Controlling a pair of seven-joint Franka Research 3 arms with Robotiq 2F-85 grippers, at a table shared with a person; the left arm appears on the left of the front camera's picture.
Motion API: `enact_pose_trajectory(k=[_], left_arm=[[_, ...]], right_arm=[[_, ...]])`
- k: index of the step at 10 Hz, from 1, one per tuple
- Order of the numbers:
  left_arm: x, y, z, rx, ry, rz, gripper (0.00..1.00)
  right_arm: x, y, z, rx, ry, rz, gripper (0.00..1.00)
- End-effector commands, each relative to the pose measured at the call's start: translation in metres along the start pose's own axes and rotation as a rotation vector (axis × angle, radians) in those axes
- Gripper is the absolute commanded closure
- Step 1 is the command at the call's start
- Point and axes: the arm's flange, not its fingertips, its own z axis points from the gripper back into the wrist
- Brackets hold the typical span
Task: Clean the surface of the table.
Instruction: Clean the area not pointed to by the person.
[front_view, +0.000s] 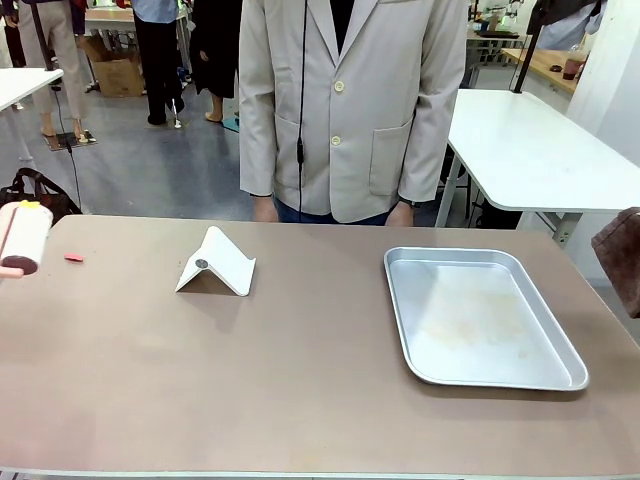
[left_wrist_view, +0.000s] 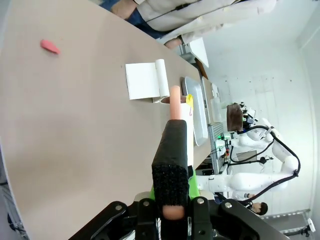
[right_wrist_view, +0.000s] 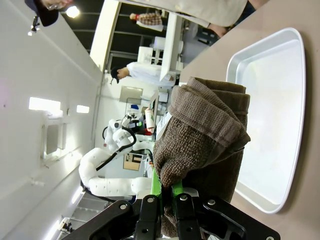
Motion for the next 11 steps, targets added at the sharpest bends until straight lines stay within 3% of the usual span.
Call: enact_pose_trajectory(k=[1, 5, 11], left_arm=[[0.0, 0.012, 0.018, -0.033, -0.004, -0.012, 0.77], [-0.003, 0.038, 0.039, -0.037, -0.036, 0.055, 0.77], [0.004, 0.04, 0.034, -0.025, -0.053, 0.076, 0.77]], right_arm=[[-0.001, 0.003, 0.001, 0.016, 0.0, 0.006, 0.91], [-0.001, 0.003, 0.001, 0.016, 0.0, 0.006, 0.91], [-0.001, 0.003, 0.001, 0.016, 0.0, 0.006, 0.91]])
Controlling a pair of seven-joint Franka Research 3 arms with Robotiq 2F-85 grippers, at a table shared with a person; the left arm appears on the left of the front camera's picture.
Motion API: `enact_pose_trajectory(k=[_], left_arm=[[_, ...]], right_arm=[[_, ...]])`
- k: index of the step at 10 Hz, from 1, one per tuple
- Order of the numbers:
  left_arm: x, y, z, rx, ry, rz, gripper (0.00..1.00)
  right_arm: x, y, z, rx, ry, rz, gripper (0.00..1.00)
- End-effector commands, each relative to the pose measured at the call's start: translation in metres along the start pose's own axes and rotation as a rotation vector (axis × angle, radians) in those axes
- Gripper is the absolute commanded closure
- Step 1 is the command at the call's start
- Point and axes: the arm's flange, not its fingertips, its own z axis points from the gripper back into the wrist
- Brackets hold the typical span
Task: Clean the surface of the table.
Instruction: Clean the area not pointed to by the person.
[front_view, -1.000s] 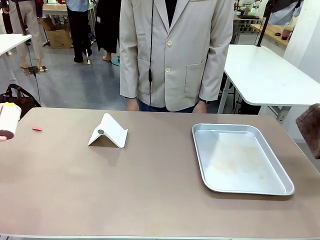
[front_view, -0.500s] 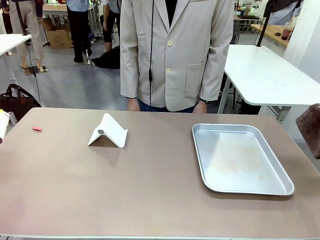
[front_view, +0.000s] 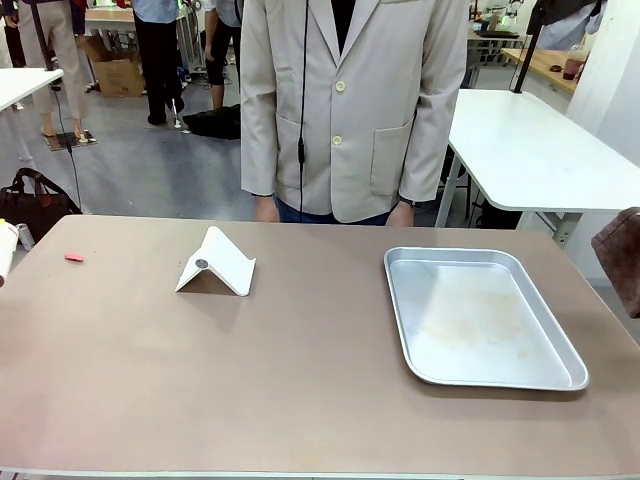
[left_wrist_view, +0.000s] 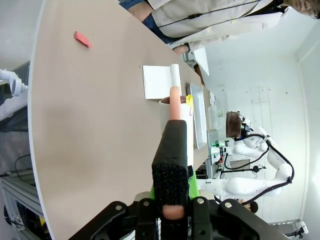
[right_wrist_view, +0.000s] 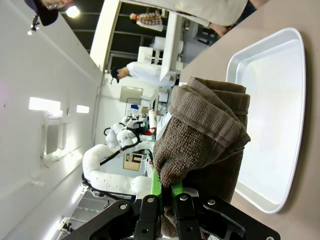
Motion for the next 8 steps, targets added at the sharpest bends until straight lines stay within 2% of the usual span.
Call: enact_pose_trajectory(k=[1, 8], left_arm=[[0.014, 0.0, -0.002, 0.007, -0.044, 0.021, 0.77], [0.109, 0.025, -0.024, 0.107, 0.006, 0.163, 0.77]], right_arm=[[-0.001, 0.004, 0.001, 0.016, 0.0, 0.006, 0.91], [-0.001, 0.004, 0.001, 0.016, 0.0, 0.006, 0.91]])
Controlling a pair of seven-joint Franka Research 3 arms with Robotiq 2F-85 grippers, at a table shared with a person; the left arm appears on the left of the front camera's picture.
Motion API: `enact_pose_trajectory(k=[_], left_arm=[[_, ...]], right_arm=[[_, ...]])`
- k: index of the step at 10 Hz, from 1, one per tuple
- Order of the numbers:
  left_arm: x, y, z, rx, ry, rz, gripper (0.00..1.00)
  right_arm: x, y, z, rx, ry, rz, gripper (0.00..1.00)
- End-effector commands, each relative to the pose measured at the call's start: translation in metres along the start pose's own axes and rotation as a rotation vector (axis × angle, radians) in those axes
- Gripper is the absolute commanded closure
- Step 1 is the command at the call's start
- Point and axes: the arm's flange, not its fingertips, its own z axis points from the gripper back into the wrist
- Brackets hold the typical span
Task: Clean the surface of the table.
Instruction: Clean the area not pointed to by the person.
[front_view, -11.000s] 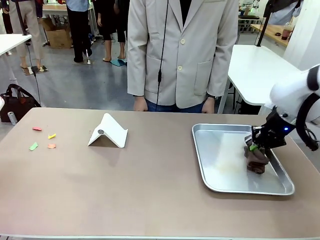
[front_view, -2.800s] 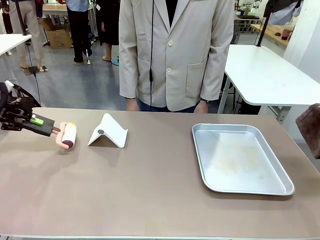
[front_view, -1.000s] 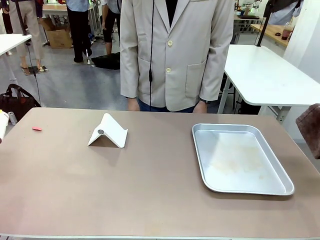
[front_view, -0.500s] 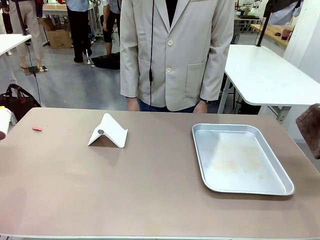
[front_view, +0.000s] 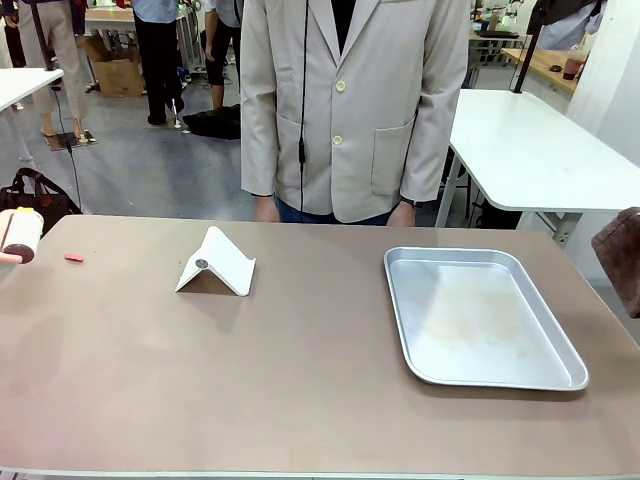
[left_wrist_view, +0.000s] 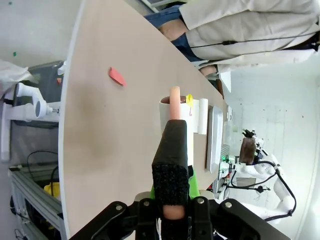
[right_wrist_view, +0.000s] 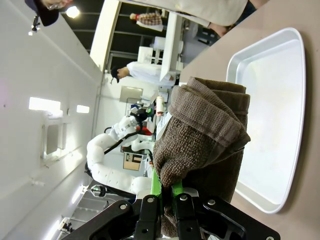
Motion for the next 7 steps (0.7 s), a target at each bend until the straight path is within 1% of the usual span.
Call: enact_pose_trajectory(k=[1, 2, 5, 7], left_arm=[[0.026, 0.005, -0.001, 0.024, 0.037, 0.023, 0.77], [0.036, 0.009, -0.004, -0.021, 0.085, 0.025, 0.77], [0.062, 0.028, -0.018, 0.111, 0.044, 0.082, 0.77], [0.073, 0.04, -0.021, 0.153, 0.019, 0.095, 0.77]], right_arm=[[-0.001, 0.004, 0.001, 0.016, 0.0, 0.007, 0.91], [-0.001, 0.004, 0.001, 0.016, 0.0, 0.007, 0.91], [-0.001, 0.004, 0.001, 0.016, 0.0, 0.007, 0.91], [-0.001, 0.004, 0.001, 0.016, 0.0, 0.007, 0.91]])
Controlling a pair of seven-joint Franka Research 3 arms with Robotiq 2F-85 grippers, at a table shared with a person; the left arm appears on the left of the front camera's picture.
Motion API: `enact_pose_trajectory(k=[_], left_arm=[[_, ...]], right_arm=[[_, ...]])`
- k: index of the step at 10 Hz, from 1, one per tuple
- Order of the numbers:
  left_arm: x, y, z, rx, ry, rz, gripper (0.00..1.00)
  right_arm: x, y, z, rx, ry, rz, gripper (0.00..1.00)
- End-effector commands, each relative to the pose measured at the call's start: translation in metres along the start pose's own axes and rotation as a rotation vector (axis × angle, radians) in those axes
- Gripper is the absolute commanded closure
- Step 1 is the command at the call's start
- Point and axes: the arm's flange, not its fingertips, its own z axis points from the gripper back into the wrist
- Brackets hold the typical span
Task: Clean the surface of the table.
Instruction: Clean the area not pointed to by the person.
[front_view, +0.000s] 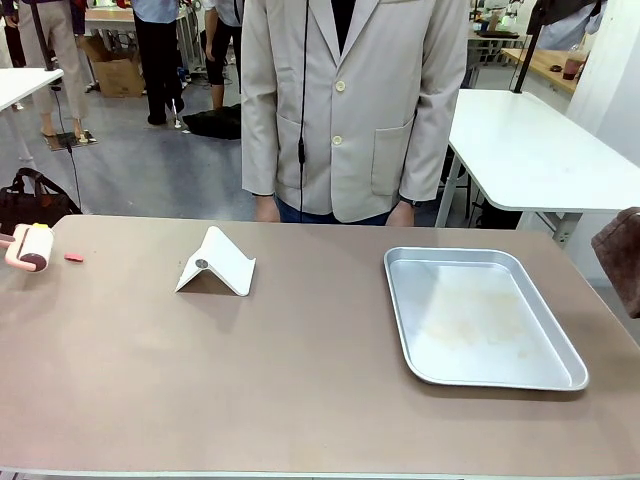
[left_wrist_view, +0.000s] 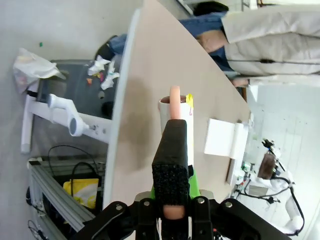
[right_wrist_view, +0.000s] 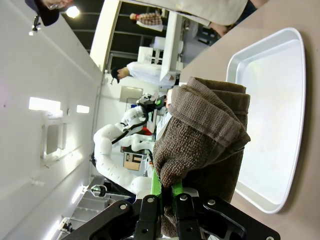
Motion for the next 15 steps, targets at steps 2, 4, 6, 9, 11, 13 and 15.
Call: enact_pose_trajectory(k=[2, 4, 6, 9, 11, 13, 15], left_arm=[[0.007, 0.006, -0.007, 0.036, 0.008, 0.031, 0.77], [0.008, 0.012, -0.012, 0.072, 0.005, 0.051, 0.77], [0.01, 0.014, -0.025, 0.11, 0.013, 0.055, 0.77], [0.015, 0.007, -0.048, 0.127, 0.054, 0.058, 0.77], [0.019, -0.006, -0.071, 0.143, 0.085, 0.046, 0.77], [0.023, -0.02, -0.095, 0.162, 0.114, 0.032, 0.77], [0.027, -0.037, -0.114, 0.152, 0.14, 0.019, 0.77]], right_arm=[[-0.001, 0.004, 0.001, 0.016, 0.0, 0.007, 0.91], [-0.001, 0.004, 0.001, 0.016, 0.0, 0.007, 0.91], [-0.001, 0.004, 0.001, 0.016, 0.0, 0.007, 0.91], [-0.001, 0.004, 0.001, 0.016, 0.0, 0.007, 0.91], [-0.001, 0.004, 0.001, 0.016, 0.0, 0.007, 0.91], [-0.001, 0.004, 0.001, 0.016, 0.0, 0.007, 0.91], [-0.001, 0.004, 0.001, 0.016, 0.0, 0.007, 0.91]])
